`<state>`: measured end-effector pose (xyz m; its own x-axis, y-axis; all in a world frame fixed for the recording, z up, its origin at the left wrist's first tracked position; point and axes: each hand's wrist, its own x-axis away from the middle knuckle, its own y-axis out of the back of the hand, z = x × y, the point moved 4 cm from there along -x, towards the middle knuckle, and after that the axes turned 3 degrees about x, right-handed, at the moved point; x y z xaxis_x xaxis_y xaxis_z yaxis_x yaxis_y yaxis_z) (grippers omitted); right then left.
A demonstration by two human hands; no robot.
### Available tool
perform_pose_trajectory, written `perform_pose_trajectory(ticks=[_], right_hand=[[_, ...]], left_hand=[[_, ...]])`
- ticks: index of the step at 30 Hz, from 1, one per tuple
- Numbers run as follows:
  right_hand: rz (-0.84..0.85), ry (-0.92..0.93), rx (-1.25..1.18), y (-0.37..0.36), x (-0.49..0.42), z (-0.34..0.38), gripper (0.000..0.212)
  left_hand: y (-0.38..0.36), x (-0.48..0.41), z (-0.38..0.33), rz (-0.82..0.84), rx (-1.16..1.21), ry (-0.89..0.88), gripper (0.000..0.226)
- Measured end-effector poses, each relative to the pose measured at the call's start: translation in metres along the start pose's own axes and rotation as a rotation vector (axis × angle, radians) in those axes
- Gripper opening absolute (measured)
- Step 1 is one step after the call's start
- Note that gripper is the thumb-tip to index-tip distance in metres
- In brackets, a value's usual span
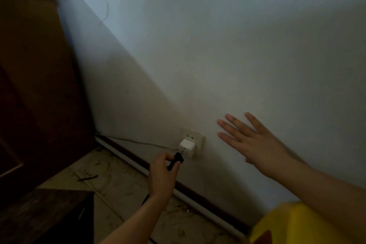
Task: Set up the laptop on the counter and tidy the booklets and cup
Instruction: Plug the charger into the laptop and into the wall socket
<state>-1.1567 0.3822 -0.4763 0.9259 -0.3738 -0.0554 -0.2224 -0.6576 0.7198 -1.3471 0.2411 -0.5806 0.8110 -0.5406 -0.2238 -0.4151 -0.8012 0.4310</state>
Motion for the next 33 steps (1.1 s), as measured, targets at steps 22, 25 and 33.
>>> perform_pose_trajectory(ticks=[22,25,33], right_hand=[[0.037,-0.024,0.116,0.004,0.001,0.000,0.098],[0.052,-0.026,0.119,0.004,0.001,-0.001,0.099],[0.053,-0.021,0.110,0.006,0.002,0.000,0.100]], left_hand=[[-0.012,-0.011,0.009,-0.010,0.034,-0.075,0.017],[-0.014,-0.014,0.012,0.008,0.025,-0.075,0.017],[-0.023,-0.025,0.011,0.010,0.061,-0.048,0.018]])
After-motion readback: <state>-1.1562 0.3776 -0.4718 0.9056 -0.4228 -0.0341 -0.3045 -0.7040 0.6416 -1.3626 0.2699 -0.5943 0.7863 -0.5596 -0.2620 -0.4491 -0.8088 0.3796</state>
